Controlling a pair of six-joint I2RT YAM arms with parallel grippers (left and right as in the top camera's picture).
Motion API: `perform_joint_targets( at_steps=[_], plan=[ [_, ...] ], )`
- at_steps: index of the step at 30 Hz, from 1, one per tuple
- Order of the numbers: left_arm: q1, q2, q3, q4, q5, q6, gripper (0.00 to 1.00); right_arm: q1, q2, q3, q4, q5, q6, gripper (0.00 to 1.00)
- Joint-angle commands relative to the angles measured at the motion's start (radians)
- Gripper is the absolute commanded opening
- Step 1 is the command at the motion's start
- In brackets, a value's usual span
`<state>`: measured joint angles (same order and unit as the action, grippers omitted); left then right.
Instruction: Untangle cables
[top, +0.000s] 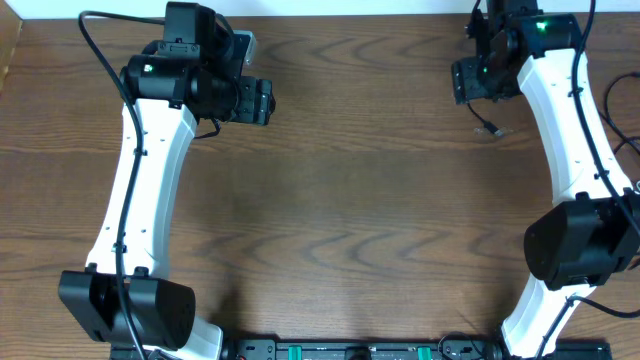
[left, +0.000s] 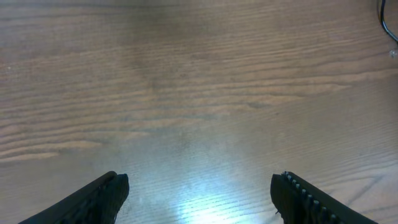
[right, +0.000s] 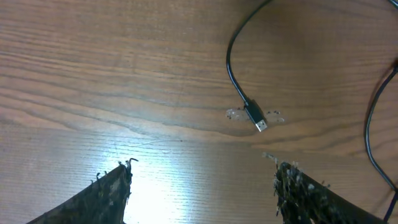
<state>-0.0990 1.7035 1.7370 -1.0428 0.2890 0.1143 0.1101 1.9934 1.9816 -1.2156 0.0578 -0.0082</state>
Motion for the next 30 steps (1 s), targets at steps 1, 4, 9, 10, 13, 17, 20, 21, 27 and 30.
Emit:
perform_joint_targets(
  at_steps=[1,4,9,10,13,17,20,21,27,30],
  plan=[
    [0.002,-0.024,0.006,0.017,-0.019,0.027,0.79,0.003,0.002,0.003,-0.003,0.026,0.02,0.73],
    [0.002,-0.024,0.006,0.048,-0.021,0.027,0.79,0.003,0.002,0.003,0.001,0.047,0.03,0.73],
    [0.002,-0.024,0.006,0.108,-0.021,0.058,0.79,0.003,0.002,0.003,0.008,0.05,0.029,0.73],
    [0.002,-0.024,0.006,0.117,-0.021,0.07,0.79,0.003,0.002,0.003,0.01,0.054,0.03,0.73],
    [0.002,-0.024,0.006,0.158,-0.021,0.126,0.79,0.003,0.002,0.003,0.019,0.057,0.03,0.73],
    [0.002,-0.024,0.006,0.235,-0.021,0.176,0.79,0.003,0.002,0.003,0.024,0.076,0.029,0.73],
    [0.003,-0.024,0.006,0.286,-0.021,0.204,0.79,0.002,0.002,0.003,0.027,0.103,0.029,0.73],
    [0.003,-0.024,0.006,0.311,-0.021,0.207,0.79,0.002,0.002,0.003,0.029,0.109,0.029,0.73],
    [0.002,-0.024,0.006,0.512,-0.021,0.218,0.79,0.003,0.002,0.003,0.025,0.109,0.029,0.72],
    [0.003,-0.024,0.006,0.545,-0.022,0.219,0.8,0.002,0.002,0.003,0.027,0.109,0.029,0.72]
  ],
)
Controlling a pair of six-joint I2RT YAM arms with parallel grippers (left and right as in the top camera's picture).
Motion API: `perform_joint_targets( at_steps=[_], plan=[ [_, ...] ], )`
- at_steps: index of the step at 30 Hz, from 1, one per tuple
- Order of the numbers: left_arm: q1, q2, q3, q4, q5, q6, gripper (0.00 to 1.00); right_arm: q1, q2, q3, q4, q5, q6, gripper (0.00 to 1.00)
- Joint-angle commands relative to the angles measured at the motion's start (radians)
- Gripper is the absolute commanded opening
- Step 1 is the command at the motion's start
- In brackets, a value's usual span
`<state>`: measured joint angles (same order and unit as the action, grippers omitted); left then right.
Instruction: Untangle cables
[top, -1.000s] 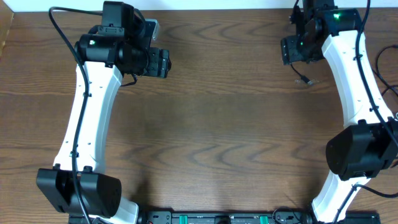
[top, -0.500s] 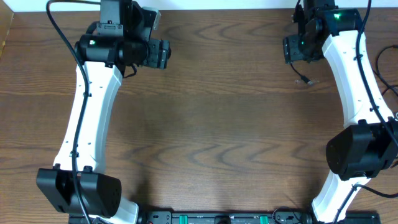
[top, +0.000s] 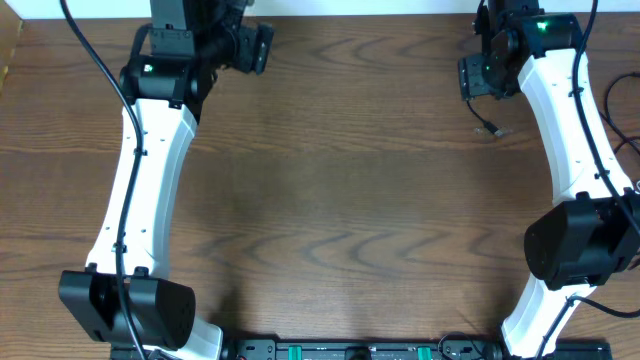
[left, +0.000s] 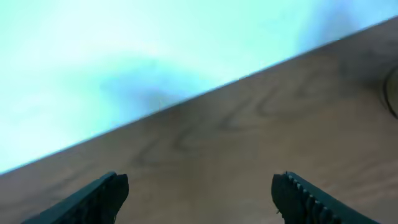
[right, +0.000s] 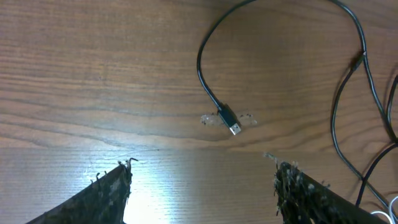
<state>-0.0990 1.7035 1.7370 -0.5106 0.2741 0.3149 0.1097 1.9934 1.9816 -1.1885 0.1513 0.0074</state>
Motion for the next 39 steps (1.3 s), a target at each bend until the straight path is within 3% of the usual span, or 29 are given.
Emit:
perform_joint_targets(
  at_steps=[1,14,27,33,39],
  plan=[
    [0.003,-0.024,0.006,0.021,-0.007,0.02,0.8,0.003,0.002,0.003,0.001,0.016,0.014,0.72],
    [0.023,-0.065,-0.036,0.053,-0.008,-0.058,0.79,0.003,0.002,0.003,0.005,0.042,0.013,0.73],
    [0.023,-0.398,-0.448,0.208,-0.06,-0.093,0.79,0.003,0.002,0.003,-0.013,0.042,0.014,0.73],
    [0.022,-0.475,-0.498,0.236,-0.062,-0.18,0.79,0.003,0.001,0.003,-0.032,0.042,0.023,0.74],
    [0.019,-0.496,-0.502,0.236,-0.063,-0.182,0.8,0.003,-0.004,0.003,-0.04,0.042,0.023,0.74]
  ],
)
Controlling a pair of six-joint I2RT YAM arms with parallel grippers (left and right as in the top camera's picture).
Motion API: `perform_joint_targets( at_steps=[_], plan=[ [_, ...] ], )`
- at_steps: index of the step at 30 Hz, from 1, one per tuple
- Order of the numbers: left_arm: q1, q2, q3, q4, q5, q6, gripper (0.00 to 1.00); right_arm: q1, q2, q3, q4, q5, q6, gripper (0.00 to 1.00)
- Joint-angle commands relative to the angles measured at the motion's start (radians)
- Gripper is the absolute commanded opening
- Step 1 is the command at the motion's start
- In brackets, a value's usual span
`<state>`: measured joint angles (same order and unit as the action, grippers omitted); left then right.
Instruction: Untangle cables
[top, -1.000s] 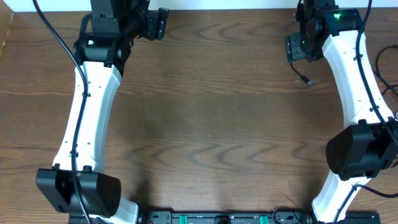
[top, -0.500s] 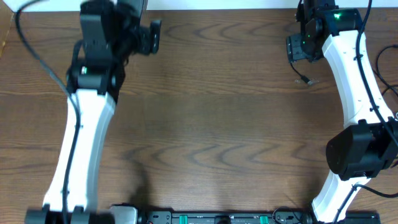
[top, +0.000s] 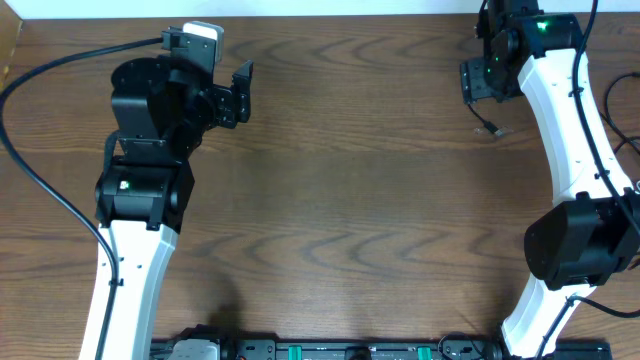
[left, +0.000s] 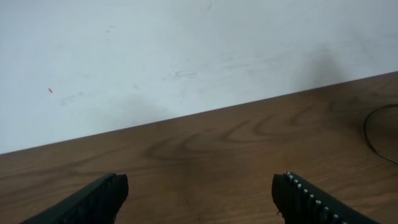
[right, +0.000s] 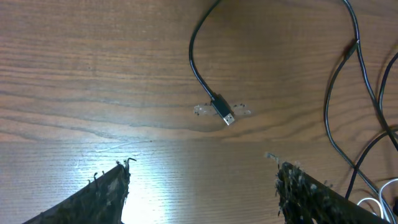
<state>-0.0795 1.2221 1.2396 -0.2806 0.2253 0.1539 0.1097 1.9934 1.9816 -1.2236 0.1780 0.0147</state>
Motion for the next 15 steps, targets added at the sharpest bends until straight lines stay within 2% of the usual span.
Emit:
perform_joint_targets(
  at_steps=[1,8,15],
  plan=[
    [0.0,-0.015,-0.008,0.006,-0.017,-0.021,0.79,0.003,-0.004,0.003,-0.006,0.015,0.019,0.74],
    [0.0,-0.083,-0.084,0.048,-0.029,-0.047,0.8,0.003,-0.006,0.003,-0.006,0.015,0.018,0.74],
    [0.0,-0.248,-0.193,0.119,-0.029,-0.089,0.8,0.006,-0.006,0.003,-0.009,0.014,0.018,0.74]
  ],
)
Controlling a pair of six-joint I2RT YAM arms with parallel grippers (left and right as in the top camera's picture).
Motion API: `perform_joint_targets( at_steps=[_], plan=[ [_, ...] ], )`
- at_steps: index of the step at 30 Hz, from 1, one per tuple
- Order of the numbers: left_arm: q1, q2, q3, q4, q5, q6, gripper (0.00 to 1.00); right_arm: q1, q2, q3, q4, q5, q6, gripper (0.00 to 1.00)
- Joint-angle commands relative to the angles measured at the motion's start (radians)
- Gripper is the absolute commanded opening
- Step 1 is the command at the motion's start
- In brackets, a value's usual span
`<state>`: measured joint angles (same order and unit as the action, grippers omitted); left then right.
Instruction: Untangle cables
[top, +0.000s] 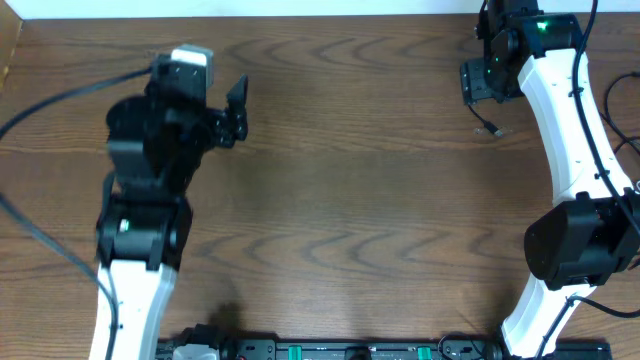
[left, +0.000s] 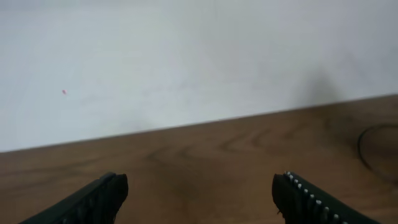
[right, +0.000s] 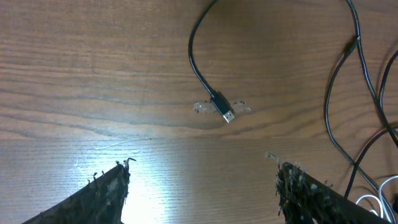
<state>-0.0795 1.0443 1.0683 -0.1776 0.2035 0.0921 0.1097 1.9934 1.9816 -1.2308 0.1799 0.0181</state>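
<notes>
A black cable (right: 193, 56) ends in a USB plug (right: 222, 114) lying on the wooden table (top: 350, 200). The same plug (top: 490, 128) shows small in the overhead view, just below my right gripper (top: 470, 82). That right gripper (right: 202, 186) hangs open above the table, short of the plug, with nothing between its fingers. More thin black cables (right: 336, 93) and a white one (right: 380, 198) lie to the right. My left gripper (top: 237, 108) is raised at the back left, open and empty (left: 200, 193), facing the white wall.
The table's far edge meets a white wall (left: 186, 56). A thin cable loop (left: 373, 146) lies on the wood at the right of the left wrist view. Cables run off the table's right edge (top: 625, 130).
My left arm has shifted a little, and its wrist view of the wall and table edge is more level. The right gripper and the cables have not moved.
My left gripper first faced down at bare wood at the back left. Then it stood at the table's back edge, and later raised and facing the wall, open throughout. My right gripper stayed open over the USB plug, with more cables coming into its view.
</notes>
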Motion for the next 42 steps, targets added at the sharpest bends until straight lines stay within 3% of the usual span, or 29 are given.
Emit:
perform_joint_targets(
  at_steps=[1,7,14,20,21,22,31,33,35,37,42],
  plan=[
    [0.0,-0.096,-0.031,0.016,-0.012,-0.027,0.8,0.009,-0.006,0.003,-0.003,0.013,0.015,0.74],
    [0.0,-0.205,-0.035,0.002,-0.014,-0.033,0.8,0.023,-0.006,0.003,-0.011,0.013,0.015,0.75],
    [0.0,-0.288,-0.055,-0.019,-0.015,-0.05,0.8,0.034,-0.038,0.003,-0.037,0.119,0.041,0.81],
    [0.0,-0.378,-0.21,0.052,-0.076,-0.054,0.8,0.034,-0.098,0.003,-0.029,0.118,0.061,0.82],
    [0.0,-0.404,-0.246,0.07,-0.088,-0.057,0.8,0.034,-0.109,0.003,-0.021,0.117,0.064,0.86],
    [0.0,-0.429,-0.274,0.082,-0.097,-0.061,0.8,0.034,-0.117,0.003,-0.018,0.118,0.064,0.99],
    [0.0,-0.616,-0.443,0.055,-0.172,-0.098,0.8,0.034,-0.14,0.003,-0.019,0.133,0.063,0.99],
    [0.0,-0.619,-0.445,0.031,-0.171,-0.098,0.86,0.034,-0.14,0.003,-0.019,0.138,0.063,0.99],
    [0.0,-0.616,-0.444,0.0,-0.171,-0.109,0.99,0.033,-0.14,0.003,-0.021,0.159,0.063,0.99],
    [-0.015,-0.626,-0.452,-0.019,-0.169,-0.187,0.98,0.033,-0.14,0.003,-0.037,0.203,0.063,0.99],
    [-0.1,-0.628,-0.455,-0.004,-0.232,-0.13,0.98,0.032,-0.14,0.003,-0.103,0.258,0.043,0.99]
  ],
)
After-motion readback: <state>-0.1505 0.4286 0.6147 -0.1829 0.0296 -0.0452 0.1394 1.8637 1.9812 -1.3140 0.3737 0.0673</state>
